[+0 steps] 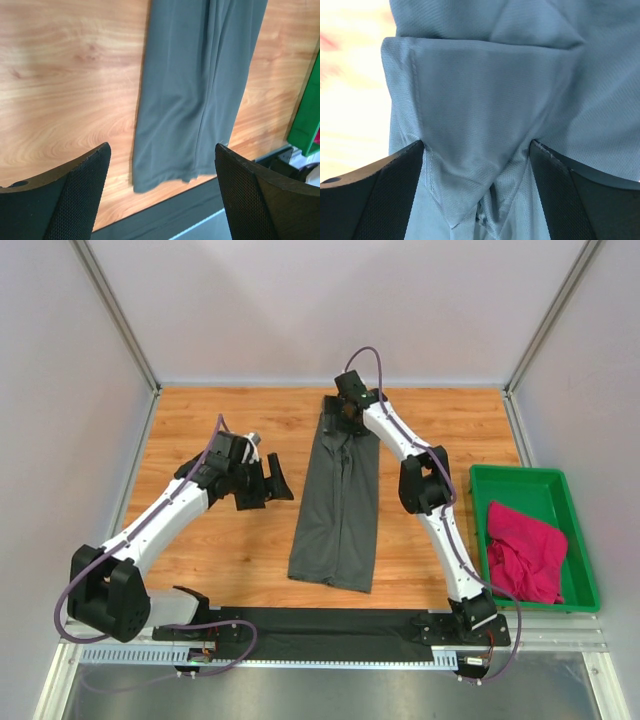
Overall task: Fold and stack the t-shirts
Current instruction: Fold the tshirt
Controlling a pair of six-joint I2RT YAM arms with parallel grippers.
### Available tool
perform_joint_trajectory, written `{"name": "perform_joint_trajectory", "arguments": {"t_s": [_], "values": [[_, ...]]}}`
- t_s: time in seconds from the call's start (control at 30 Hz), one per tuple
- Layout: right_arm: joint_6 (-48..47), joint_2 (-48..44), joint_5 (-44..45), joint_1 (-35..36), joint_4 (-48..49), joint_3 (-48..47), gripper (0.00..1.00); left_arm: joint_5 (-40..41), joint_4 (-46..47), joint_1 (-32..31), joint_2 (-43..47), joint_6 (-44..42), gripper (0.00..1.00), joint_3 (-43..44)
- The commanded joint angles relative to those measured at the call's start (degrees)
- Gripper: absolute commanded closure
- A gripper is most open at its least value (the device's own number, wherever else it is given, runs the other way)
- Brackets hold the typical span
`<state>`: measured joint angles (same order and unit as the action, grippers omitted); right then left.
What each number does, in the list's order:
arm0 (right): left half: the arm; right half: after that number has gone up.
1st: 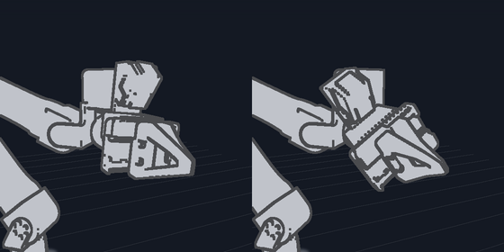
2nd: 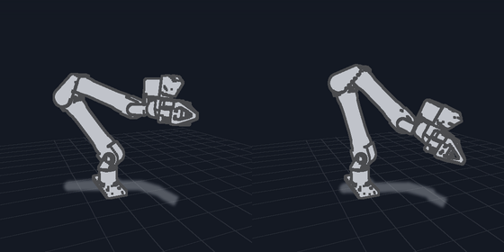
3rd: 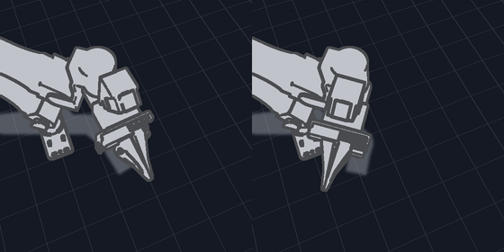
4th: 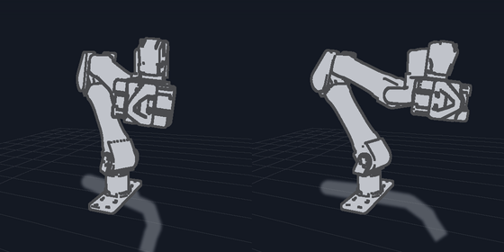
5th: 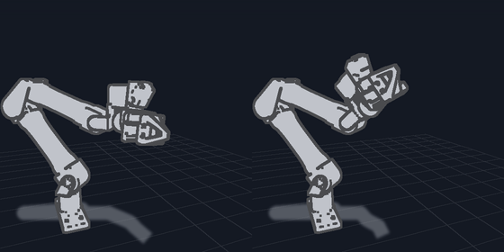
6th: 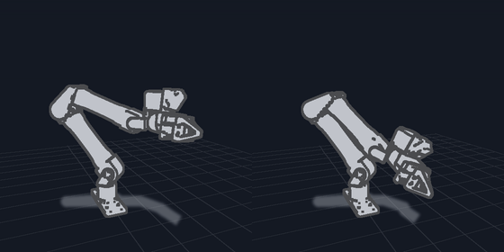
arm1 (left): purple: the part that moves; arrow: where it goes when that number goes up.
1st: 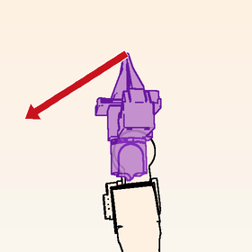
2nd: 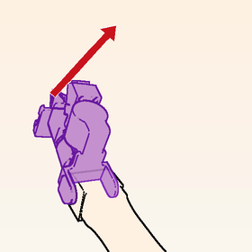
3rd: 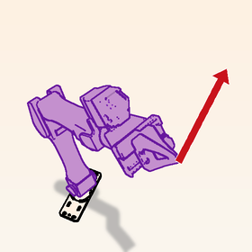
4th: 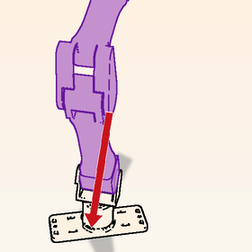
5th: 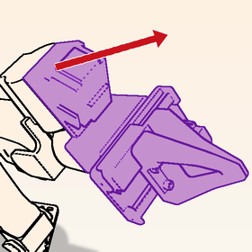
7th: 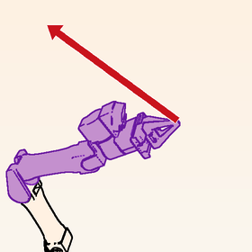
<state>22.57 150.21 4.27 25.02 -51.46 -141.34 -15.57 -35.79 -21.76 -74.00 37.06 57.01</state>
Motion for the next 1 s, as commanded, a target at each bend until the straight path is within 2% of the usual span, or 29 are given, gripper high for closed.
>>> {"name": "perform_joint_trajectory", "arguments": {"t_s": [0.0, 0.1, 0.17, 0.27, 0.33, 0.4, 0.43, 0.47, 0.5, 0.57, 0.6, 0.63, 0.67, 0.8, 0.97], "values": [[0.55, 3.86, -1.64, 0.56, 7.86, -6.13, 0.13, -3.76, 1.24, 0.23, 0.87, -0.67, 0.09, -1.9], [-2.78, 1.24, -0.59, 1.44, 10.06, -6.59, 0.11, -6.57, 4.67, 0.23, -0.88, -0.85, 0.09, -3.93], [-4.02, -3.77, 0.12, 1.53, 9.81, -5.36, 0.08, -10.25, 7.03, 0.14, -3.69, -1.2, 0.09, -4.8], [-3.15, -11.13, 1.35, 1.44, 4.63, -3.51, 0.05, -12.11, 9.84, -0.91, -6.16, -0.06, 0.12, -7.6], [-1.39, -15.28, 0.92, 1.53, -0.19, 1.04, 0.05, -12.99, 11.96, -2.31, -7.73, 0.56, 0.13, -9.02], [1.32, -23.53, -2.24, 1.53, -1.62, 7.62, 0.07, -13.08, 12.06, -3.37, -9.58, 0.47, 0.18, -9.47], [1.69, -27.22, -3.47, 1.61, -1.45, 17.23, 0.08, -12.91, 11.02, -4.34, -11.5, 0.21, 0.2, -9.47], [2.21, -33.69, -7.31, 1.62, -1.19, 21.85, 0.1, -12.56, 10.4, -4.78, -12.3, -0.23, 0.23, -9.38], [3.0, -37.76, -9.61, 1.7, 0.03, 32.86, 0.14, -11.51, 9.35, -5.92, -13.09, -0.32, 0.26, -9.55], [3.71, -44.71, -12.16, 1.7, 1.97, 43.63, 0.2, -9.75, 8.81, -7.15, -13.1, -0.23, 0.26, -10.16], [4.5, -52.23, -13.4, 1.79, 4.15, 48.56, 0.26, -8.52, 8.55, -7.68, -12.75, 0.2, 0.27, -10.52], [4.5, -55.43, -14.98, 1.7, 5.39, 53.14, 0.3, -7.81, 8.63, -8.12, -12.49, 0.38, 0.27, -11.04], [4.33, -59.21, -19.69, 1.7, 6.71, 62.84, 0.34, -7.37, 8.81, -9.08, -12.31, 0.64, 0.27, -12.0], [7.74, -76.33, -26.94, 2.23, 13.38, 83.72, 0.35, -7.36, 9.6, -10.41, -12.57, 2.84, 0.28, -14.38], [19.41, -86.21, -35.63, 2.93, 24.46, 105.0, 0.34, -7.62, 10.91, -11.55, -11.35, 5.12, 0.29, -19.11]]}}
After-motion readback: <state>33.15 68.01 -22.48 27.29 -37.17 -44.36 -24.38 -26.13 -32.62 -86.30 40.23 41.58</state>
